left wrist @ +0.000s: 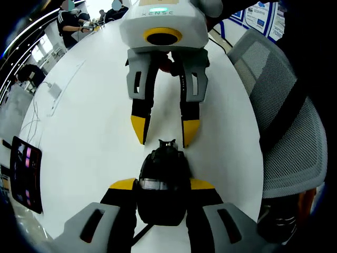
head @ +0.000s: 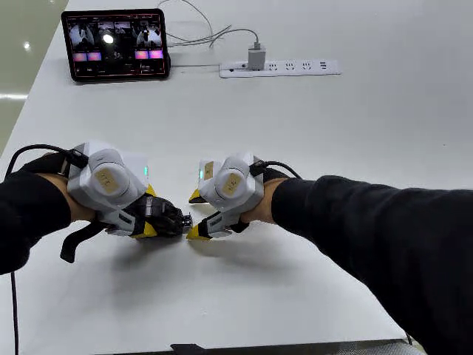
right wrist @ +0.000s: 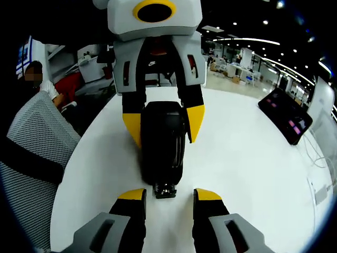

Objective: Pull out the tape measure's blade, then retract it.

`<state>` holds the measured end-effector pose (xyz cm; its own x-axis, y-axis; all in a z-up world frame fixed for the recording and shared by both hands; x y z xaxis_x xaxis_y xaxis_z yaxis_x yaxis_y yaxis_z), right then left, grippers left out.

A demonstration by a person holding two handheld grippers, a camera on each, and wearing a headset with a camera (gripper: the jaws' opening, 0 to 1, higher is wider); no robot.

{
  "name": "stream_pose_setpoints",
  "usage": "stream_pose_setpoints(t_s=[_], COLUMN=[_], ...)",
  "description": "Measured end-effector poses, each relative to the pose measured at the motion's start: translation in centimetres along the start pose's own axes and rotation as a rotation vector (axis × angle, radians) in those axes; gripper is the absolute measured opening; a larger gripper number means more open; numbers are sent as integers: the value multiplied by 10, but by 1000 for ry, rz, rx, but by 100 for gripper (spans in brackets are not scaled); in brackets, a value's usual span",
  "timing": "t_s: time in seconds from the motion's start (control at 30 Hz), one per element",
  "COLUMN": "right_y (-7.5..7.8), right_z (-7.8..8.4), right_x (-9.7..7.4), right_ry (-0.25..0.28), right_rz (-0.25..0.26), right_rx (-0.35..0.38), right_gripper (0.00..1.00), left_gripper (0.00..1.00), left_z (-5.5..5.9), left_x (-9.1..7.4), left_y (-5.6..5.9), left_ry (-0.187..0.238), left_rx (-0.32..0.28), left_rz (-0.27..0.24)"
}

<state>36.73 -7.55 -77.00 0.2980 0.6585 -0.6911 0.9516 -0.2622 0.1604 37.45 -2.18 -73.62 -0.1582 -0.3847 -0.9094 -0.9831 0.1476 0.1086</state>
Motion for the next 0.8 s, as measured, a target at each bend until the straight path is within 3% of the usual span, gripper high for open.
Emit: stream_pose_setpoints(t_s=[0.17, 0.37, 0.8], right_y=[-1, -7, -7], right_z=[1, -1, -1], right_x=[1, 5, 8], right_ry=[-4, 2, -23], right_rz=[-5, -25, -19], right_rx=[0, -29, -9], right_gripper=[26, 13, 10], left_gripper=[30, 30, 30], left_z=[0, -1, 0], left_x=[0, 0, 1], left_y=[1, 1, 1], left_ry=[7, 13, 4], left_rx=[0, 1, 8], left_rz=[-2, -3, -7])
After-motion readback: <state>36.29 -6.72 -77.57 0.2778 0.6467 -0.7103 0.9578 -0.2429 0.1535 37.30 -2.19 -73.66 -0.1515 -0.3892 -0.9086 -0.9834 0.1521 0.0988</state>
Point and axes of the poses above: the centre of the closed fingertips' face, and the gripper's own axes: x roughly forward along the fingers, y roughly to its right, z roughly out of its underside, the point moved 2 cm from there along -x, roughly backward along the fingers, and after that the axes turned 12 degrees about z, right-handed, at the moved point
